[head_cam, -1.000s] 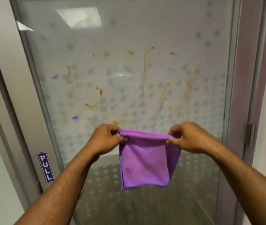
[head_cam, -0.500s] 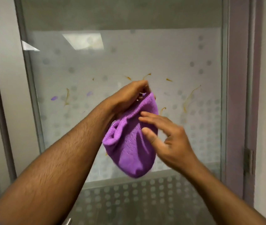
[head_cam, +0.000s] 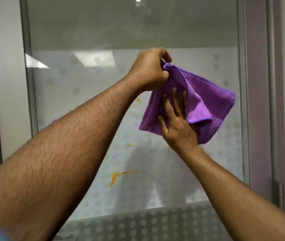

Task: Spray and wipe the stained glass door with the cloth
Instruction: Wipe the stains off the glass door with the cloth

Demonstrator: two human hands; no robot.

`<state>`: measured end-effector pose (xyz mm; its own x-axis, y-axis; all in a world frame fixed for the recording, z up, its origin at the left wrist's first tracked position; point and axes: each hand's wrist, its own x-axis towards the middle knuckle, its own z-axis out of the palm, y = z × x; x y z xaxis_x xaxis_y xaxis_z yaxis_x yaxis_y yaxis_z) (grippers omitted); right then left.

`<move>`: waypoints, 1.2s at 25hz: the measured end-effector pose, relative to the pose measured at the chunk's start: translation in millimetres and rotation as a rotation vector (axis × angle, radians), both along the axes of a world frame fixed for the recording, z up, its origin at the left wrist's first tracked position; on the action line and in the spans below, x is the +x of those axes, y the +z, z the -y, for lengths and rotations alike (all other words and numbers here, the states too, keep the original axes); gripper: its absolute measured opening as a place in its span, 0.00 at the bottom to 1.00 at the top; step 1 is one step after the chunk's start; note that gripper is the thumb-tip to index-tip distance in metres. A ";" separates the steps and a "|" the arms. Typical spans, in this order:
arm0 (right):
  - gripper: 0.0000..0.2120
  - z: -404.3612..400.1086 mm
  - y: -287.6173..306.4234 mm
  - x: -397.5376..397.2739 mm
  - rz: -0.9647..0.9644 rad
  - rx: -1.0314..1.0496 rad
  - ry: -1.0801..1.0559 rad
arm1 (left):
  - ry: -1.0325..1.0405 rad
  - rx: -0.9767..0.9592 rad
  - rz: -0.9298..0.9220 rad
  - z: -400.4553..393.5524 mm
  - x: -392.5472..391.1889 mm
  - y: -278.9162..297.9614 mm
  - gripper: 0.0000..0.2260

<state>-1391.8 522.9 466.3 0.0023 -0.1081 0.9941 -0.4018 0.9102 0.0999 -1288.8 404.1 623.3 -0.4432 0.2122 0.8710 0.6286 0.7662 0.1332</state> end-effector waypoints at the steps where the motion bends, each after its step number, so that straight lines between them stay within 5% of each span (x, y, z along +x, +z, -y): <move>1: 0.33 -6.3 11.8 -8.5 0.017 -0.022 -0.062 | -0.009 0.004 0.016 -4.8 -4.1 5.5 0.16; 6: 0.33 -33.7 58.3 -46.3 0.239 -0.093 -0.235 | 0.016 -0.135 0.035 -2.7 -31.5 -1.1 0.32; 14: 0.46 -55.7 87.0 -56.2 0.250 -0.168 -0.201 | 0.582 0.098 -0.348 178.8 -55.3 -44.1 0.29; 22: 0.49 -16.6 109.9 -54.0 0.326 -0.682 -0.081 | 0.797 0.034 -0.249 291.9 -65.5 -49.5 0.30; 30: 0.33 -48.3 102.0 -64.1 0.216 -0.419 -0.161 | 0.711 0.017 -0.332 329.6 -103.6 -56.5 0.33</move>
